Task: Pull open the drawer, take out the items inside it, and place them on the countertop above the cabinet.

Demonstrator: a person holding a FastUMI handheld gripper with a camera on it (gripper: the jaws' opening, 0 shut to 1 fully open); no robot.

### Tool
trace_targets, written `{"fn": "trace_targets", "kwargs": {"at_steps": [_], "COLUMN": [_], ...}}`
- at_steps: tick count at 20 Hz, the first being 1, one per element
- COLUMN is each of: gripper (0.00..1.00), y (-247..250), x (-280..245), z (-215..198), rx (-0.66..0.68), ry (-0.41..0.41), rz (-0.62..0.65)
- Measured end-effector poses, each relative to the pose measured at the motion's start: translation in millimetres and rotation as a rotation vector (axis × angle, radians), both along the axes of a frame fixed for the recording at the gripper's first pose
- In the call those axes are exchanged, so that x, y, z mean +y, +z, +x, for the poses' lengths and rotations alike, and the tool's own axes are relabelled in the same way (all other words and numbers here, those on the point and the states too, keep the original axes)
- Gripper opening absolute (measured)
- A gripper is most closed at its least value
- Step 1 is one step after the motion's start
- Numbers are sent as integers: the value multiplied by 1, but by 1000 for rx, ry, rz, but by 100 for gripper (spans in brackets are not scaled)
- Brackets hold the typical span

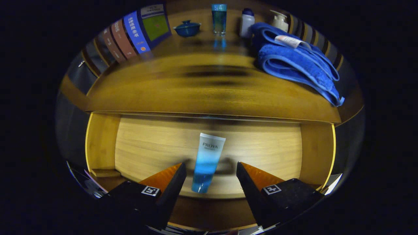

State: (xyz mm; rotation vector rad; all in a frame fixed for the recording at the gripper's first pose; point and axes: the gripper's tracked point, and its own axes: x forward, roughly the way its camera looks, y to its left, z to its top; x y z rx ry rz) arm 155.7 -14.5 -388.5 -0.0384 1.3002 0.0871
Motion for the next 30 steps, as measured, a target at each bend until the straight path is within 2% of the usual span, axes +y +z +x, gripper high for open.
{"fn": "trace_targets", "kwargs": {"at_steps": [6, 9, 11, 14, 17, 21, 24, 30], "gripper": [89, 63, 48, 48, 47, 34, 34, 34], "y": [-27, -33, -31, -22, 7, 36, 60, 141], "x": [11, 4, 0, 9, 6, 6, 4, 9], "z": [-4, -9, -9, -12, -13, -15, -21, -30], "rx": [107, 136, 146, 123, 106, 88, 77, 19], "ry": [-52, -80, -57, -79, -95, -101, -103, -90], "rz": [17, 7, 11, 74, 130, 155, 169, 221]}}
